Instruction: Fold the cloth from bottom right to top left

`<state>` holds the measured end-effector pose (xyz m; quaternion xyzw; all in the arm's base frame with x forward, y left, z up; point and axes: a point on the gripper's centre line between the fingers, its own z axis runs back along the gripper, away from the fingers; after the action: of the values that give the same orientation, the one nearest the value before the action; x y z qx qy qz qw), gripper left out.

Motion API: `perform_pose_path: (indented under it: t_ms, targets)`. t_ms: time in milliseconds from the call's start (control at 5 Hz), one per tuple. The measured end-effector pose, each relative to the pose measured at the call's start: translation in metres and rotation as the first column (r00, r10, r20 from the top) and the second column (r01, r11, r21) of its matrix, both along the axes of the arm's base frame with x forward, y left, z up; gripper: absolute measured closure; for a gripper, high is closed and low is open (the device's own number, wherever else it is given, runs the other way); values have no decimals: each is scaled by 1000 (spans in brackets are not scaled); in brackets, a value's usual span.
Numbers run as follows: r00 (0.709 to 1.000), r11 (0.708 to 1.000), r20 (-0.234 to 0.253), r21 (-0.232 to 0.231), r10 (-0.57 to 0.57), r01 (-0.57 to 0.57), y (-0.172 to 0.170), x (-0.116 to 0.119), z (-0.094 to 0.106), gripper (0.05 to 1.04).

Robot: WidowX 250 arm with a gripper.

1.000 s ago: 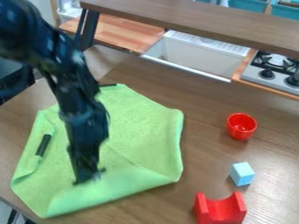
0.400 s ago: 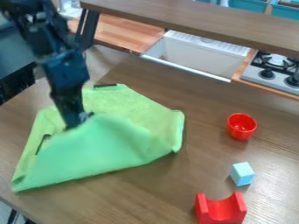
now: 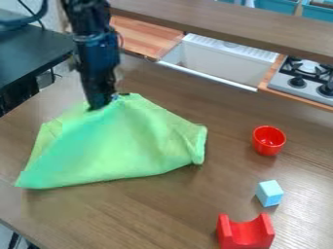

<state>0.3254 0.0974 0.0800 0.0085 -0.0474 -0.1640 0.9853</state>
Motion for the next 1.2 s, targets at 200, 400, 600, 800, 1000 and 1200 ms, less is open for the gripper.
perform_pose_path:
  t_ms: [200,400,600,800,1000,1200]
  targets:
    - [997,999,-59,-31,40,-42,15,48,-5,1034]
    - [992,995,-87,-31,91,-94,33,74,-7,1034]
    - [988,993,-111,-32,107,-111,41,91,-14,1016]
    - [990,995,-103,-26,96,-99,46,98,-14,904]
    - [993,998,-103,1,60,-60,50,93,-32,659]
    - [998,999,-47,31,40,-39,50,87,-24,367]
